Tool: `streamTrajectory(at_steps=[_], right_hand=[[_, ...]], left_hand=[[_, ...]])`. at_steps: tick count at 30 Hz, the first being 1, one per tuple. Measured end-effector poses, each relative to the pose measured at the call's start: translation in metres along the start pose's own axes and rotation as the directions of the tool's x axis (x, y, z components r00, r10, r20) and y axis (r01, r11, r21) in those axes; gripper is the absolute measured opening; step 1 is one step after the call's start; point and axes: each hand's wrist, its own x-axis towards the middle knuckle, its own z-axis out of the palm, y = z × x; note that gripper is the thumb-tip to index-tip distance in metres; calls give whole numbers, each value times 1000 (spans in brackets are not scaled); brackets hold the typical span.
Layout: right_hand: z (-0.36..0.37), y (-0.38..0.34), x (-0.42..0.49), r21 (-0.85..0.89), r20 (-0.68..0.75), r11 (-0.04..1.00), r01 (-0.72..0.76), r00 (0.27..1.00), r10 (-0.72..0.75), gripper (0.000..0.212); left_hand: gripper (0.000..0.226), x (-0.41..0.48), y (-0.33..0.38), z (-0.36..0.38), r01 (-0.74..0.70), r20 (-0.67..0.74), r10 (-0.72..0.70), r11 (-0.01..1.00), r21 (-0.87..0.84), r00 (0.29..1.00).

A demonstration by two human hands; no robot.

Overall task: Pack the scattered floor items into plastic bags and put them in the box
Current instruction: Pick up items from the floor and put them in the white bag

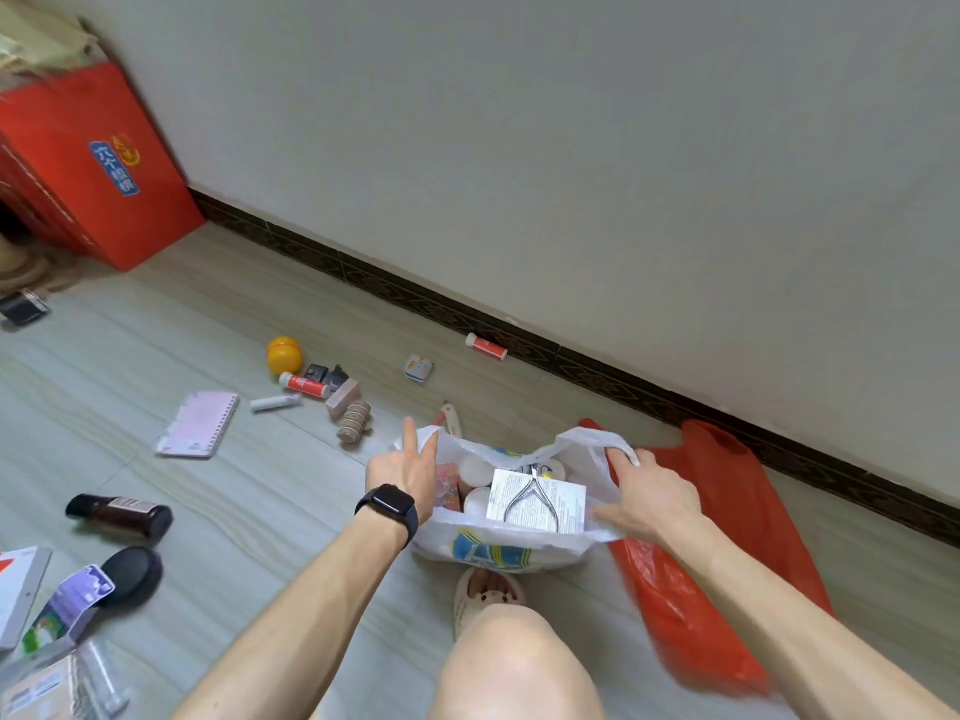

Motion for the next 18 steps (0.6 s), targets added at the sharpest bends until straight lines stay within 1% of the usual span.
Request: streamTrajectory(at_steps=[1, 2, 3, 4, 5, 6, 7, 8, 10, 11, 12, 13, 15, 16, 17, 18], right_hand=[[2, 2, 5, -101, 48, 995, 0, 999, 5, 88], [2, 4, 8, -160, 71, 987, -1, 997, 13, 103], [3, 7, 14, -177, 75, 984, -18, 997, 31, 114], [3, 11, 20, -152, 65, 987, -53, 996, 64, 122], [1, 15, 25, -79, 43, 992, -102, 993, 106, 123], [-1, 19, 30, 12, 33, 987, -158, 987, 157, 119], [-3, 22, 34, 84, 28, 977, -196, 981, 194, 107], [-5, 23, 38, 116, 25, 972, -207, 978, 205, 92], [-4, 20, 40, 107, -2, 978, -177, 984, 178, 65], [0, 18, 37, 106, -52, 983, -148, 987, 154, 55], [4, 16, 35, 110, -133, 987, -116, 982, 131, 47], [9, 15, 32, 84, -246, 993, -82, 964, 100, 43], [19, 13, 29, -44, -452, 999, 3, 892, -22, 40], [23, 10, 30, -77, -549, 992, 103, 826, -129, 34], [28, 7, 30, -102, -624, 965, 241, 740, -251, 23], [32, 3, 30, -122, -647, 916, 383, 669, -366, 14]], left_hand=[[88, 3, -2, 2, 4, -12, -4, 1000, 18, 1000], [98, 6, -5, 5, 7, -23, -6, 1000, 30, 1000], [108, 10, -8, 8, 9, -29, -8, 999, 37, 1000], [117, 14, -12, 11, 11, -28, -10, 999, 35, 1000], [122, 17, -15, 12, 9, -17, -9, 999, 34, 1000], [123, 19, -18, 13, -1, -2, 1, 999, 33, 1000], [120, 21, -21, 13, -20, 13, 20, 999, 27, 1000], [113, 23, -22, 14, -47, 16, 47, 999, 14, 999], [94, 23, -21, 15, -102, -16, 102, 995, 8, 995], [85, 23, -19, 15, -127, -54, 128, 992, 13, 990], [79, 22, -16, 16, -153, -93, 155, 988, 31, 983], [75, 23, -14, 17, -180, -121, 187, 981, 68, 975], [68, 23, -7, 13, -254, -174, 280, 954, 157, 944], [62, 25, -4, 11, -314, -208, 348, 932, 179, 914], [50, 26, 1, 10, -391, -230, 429, 900, 193, 873], [37, 27, 7, 10, -476, -229, 508, 860, 185, 830]])
